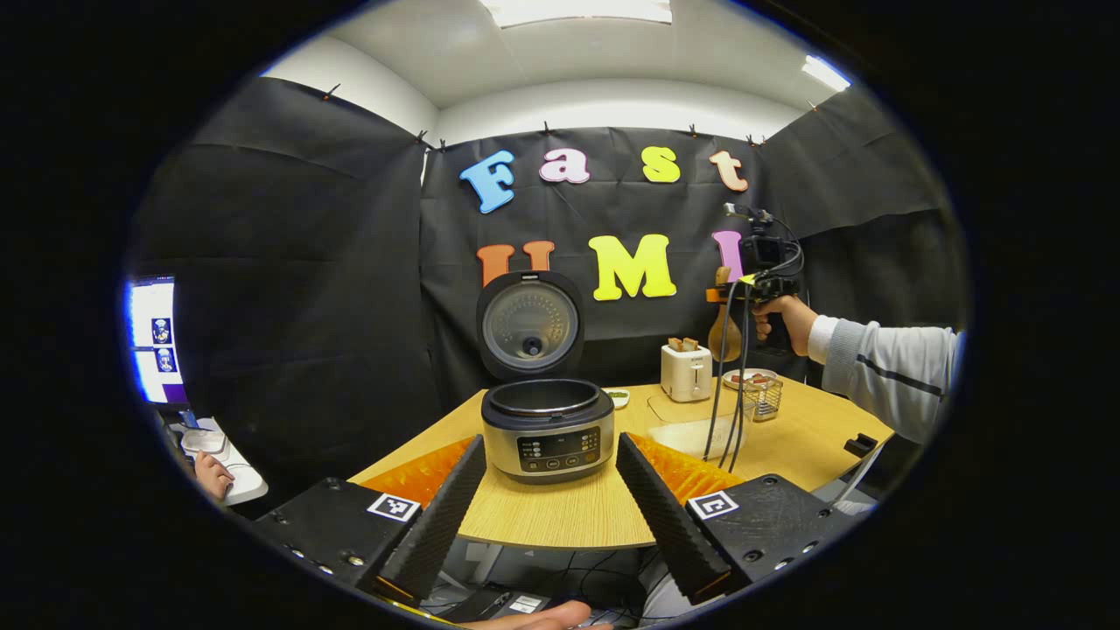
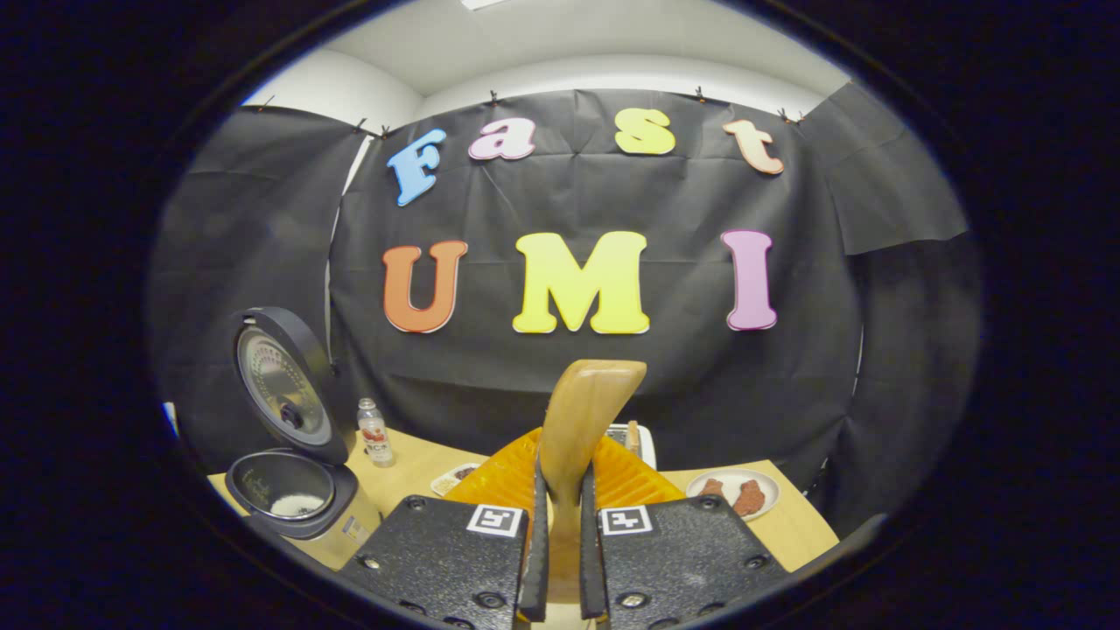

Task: Close the left gripper, press the button to open the rice cooker; take a wooden spoon from the chopstick holder with the right hand, scoop a spoonful of rice and pour it into the rice cooker, then put the wooden spoon back into the chopstick holder.

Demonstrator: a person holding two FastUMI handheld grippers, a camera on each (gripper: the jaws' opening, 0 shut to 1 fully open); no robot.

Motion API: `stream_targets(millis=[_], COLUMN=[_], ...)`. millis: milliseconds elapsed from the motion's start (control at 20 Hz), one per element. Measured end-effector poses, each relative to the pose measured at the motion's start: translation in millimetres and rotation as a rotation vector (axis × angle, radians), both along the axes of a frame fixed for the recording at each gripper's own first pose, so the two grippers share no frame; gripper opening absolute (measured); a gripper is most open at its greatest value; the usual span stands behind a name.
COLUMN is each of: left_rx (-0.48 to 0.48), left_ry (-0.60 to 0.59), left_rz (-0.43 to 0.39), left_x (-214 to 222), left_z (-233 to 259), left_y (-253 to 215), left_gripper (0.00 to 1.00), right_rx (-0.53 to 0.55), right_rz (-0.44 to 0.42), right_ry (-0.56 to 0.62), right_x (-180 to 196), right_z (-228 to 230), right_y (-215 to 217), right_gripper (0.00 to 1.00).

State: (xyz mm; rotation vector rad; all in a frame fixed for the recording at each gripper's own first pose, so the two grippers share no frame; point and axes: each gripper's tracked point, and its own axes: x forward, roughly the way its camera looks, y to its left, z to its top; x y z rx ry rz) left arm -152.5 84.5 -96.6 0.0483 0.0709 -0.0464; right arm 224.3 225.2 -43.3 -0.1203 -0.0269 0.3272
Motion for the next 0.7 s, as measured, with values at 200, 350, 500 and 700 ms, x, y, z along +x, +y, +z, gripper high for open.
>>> stream_targets(millis=[200, 350, 500, 700], left_rx=[0.007, 0.006, 0.038, 0.052], left_ry=[-0.017, -0.012, -0.020, -0.029], left_rz=[0.009, -0.001, 0.003, 0.001], left_x=[8, 10, 12, 19], left_z=[11, 13, 16, 19], left_y=[-3, -11, -10, -22], left_gripper=[0.96, 0.96, 0.96, 0.96], right_rx=[0.003, -0.002, 0.010, 0.019], right_rz=[-0.044, -0.083, -0.111, -0.127], right_ry=[-0.012, -0.009, 0.017, 0.035], right_x=[8, 13, 21, 30], right_z=[3, -7, -19, -30], right_y=[-44, -75, -98, -113], right_gripper=[0.19, 0.20, 0.20, 0.21])
